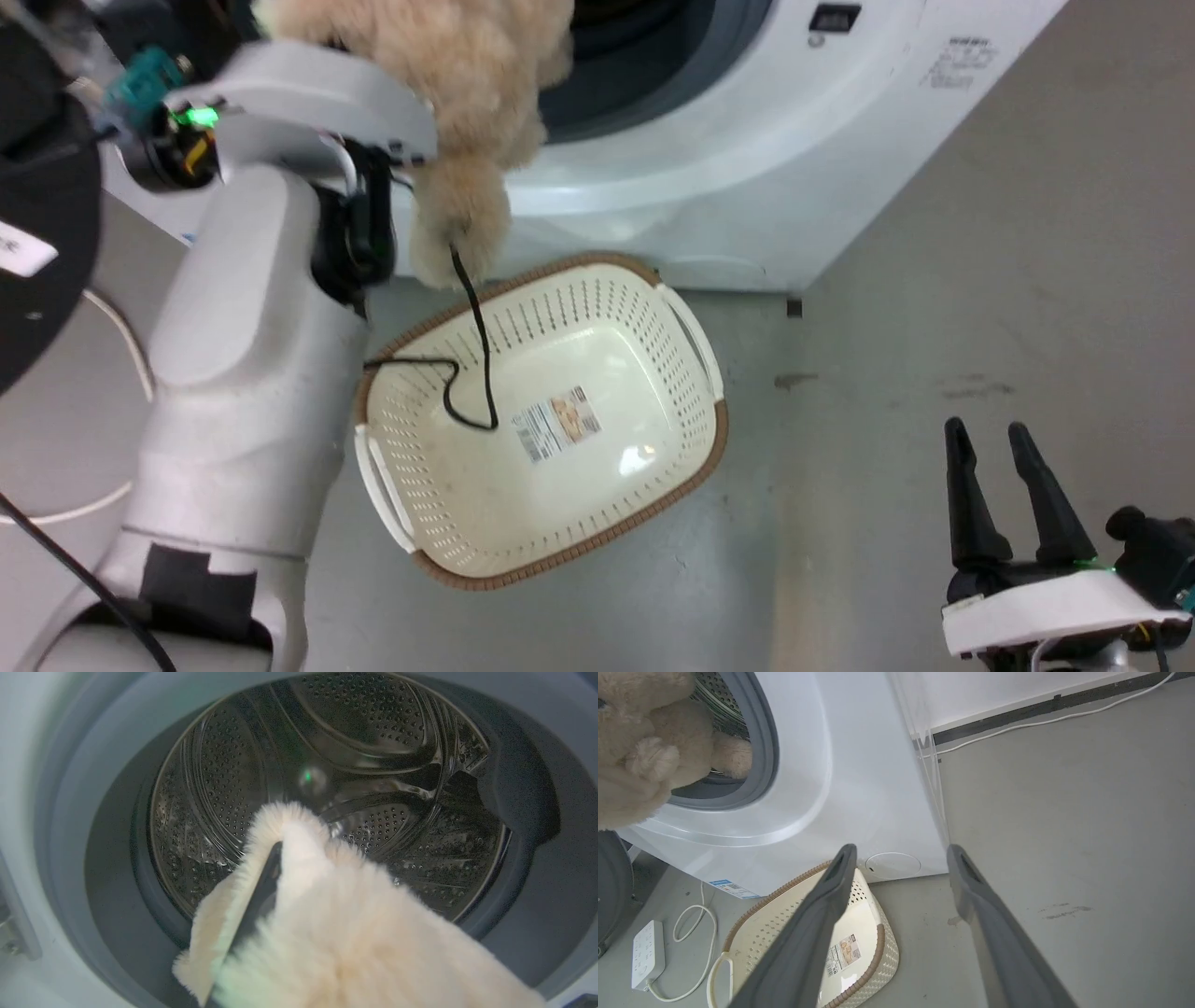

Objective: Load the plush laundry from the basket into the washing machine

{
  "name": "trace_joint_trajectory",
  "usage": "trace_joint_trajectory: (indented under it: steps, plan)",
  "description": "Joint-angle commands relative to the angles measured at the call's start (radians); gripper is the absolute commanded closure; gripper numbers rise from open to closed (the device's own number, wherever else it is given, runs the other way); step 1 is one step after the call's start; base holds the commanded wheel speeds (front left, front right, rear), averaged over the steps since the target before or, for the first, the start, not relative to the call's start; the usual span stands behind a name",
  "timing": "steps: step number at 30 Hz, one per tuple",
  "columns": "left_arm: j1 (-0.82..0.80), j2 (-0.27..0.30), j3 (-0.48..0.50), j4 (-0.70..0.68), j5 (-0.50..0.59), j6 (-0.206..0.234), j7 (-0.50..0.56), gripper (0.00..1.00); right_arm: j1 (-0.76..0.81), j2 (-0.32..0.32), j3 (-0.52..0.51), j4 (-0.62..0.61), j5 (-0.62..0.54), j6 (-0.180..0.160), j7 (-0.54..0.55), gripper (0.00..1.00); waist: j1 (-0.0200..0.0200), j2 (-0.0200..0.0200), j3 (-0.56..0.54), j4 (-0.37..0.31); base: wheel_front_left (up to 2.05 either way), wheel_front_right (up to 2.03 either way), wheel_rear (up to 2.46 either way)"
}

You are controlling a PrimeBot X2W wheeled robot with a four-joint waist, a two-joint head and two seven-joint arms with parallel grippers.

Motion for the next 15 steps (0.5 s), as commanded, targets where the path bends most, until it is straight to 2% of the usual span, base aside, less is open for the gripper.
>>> trace_joint_trajectory:
  steps: [1,8,15]
  plan:
    - [-0.034,-0.002,0.009,-0.004,0.013,-0.006,-0.01,1.0,-0.021,-0.002,-0.001,-0.007,-0.008,0.001,-0.003,0.0,-0.0002,0.0,0.05,-0.028,0.0,0.0,0.0]
    - [-0.134,0.016,-0.002,0.032,0.091,-0.034,-0.01,1.0,-0.056,-0.002,-0.004,-0.016,-0.002,0.001,-0.011,0.0,-0.0002,0.0,0.135,-0.057,0.0,0.0,0.0]
    - [-0.23,0.033,0.012,0.046,0.141,-0.039,-0.01,1.0,-0.068,-0.002,0.002,-0.015,0.008,0.001,-0.021,0.0,-0.0002,0.0,0.198,-0.084,0.0,0.0,0.0]
